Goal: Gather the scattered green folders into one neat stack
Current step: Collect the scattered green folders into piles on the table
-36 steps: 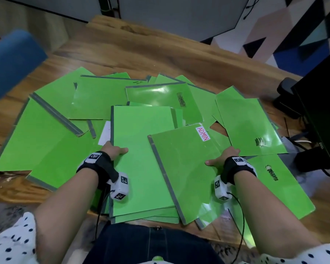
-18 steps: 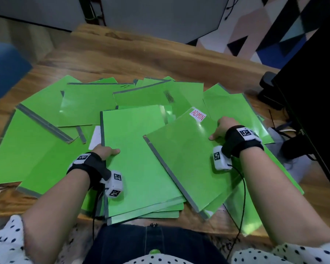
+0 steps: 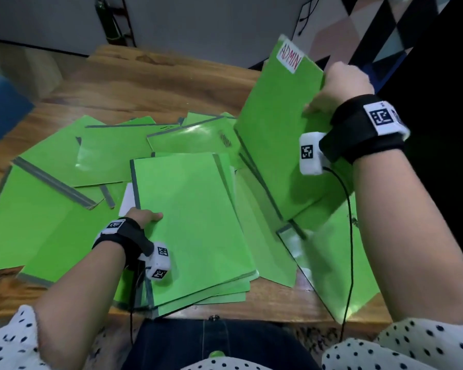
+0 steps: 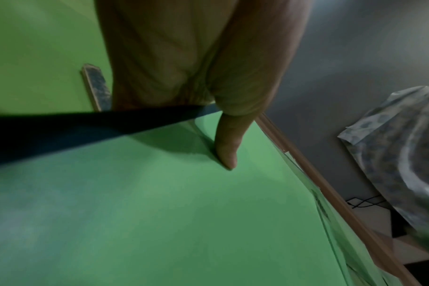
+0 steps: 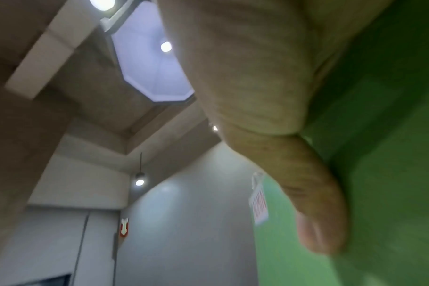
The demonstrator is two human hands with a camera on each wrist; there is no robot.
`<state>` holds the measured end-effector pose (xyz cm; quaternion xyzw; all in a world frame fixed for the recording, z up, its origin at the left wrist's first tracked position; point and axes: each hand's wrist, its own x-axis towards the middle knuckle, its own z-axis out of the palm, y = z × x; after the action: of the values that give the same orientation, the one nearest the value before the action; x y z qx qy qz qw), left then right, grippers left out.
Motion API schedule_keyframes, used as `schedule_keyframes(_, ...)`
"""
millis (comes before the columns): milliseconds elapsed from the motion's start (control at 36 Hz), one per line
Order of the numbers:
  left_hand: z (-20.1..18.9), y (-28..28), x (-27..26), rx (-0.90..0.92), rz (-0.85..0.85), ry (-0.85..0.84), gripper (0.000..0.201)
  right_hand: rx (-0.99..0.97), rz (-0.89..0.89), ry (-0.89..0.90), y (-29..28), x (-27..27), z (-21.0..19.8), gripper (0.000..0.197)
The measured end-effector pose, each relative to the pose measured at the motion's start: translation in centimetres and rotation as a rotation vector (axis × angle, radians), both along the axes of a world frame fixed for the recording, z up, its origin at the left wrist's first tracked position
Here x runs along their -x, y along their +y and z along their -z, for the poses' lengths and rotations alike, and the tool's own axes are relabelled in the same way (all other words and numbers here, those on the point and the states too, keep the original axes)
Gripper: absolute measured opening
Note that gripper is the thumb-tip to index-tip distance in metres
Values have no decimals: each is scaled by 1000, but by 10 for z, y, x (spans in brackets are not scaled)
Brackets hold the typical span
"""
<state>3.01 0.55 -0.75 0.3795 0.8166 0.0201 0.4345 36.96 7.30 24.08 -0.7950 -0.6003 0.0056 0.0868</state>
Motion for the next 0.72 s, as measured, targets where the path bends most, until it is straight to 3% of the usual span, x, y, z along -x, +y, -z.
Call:
schedule_keyframes(83, 3, -3, 0, -39, -79, -36, 71, 3, -44, 289, 3, 10, 21, 48)
schedule_keyframes(194, 5, -8, 0, -67, -155, -117, 76, 152, -55, 591, -8, 31, 103, 41)
schedule_keyframes(278, 4, -8, 5, -62, -210, -239, 82, 308, -3, 495, -24, 46, 168, 56)
schedule_keyframes(389, 3, -9, 7, -58, -270, -331, 81, 414, 58, 483, -46, 50, 221, 61)
schedule_keyframes(583, 8, -9, -1, -62, -272, -240, 105, 526, 19, 418, -64, 64, 253, 75)
schedule_keyframes(722, 10, -6, -3, 3, -249, -201, 102, 567, -95, 408, -71, 89, 270, 71)
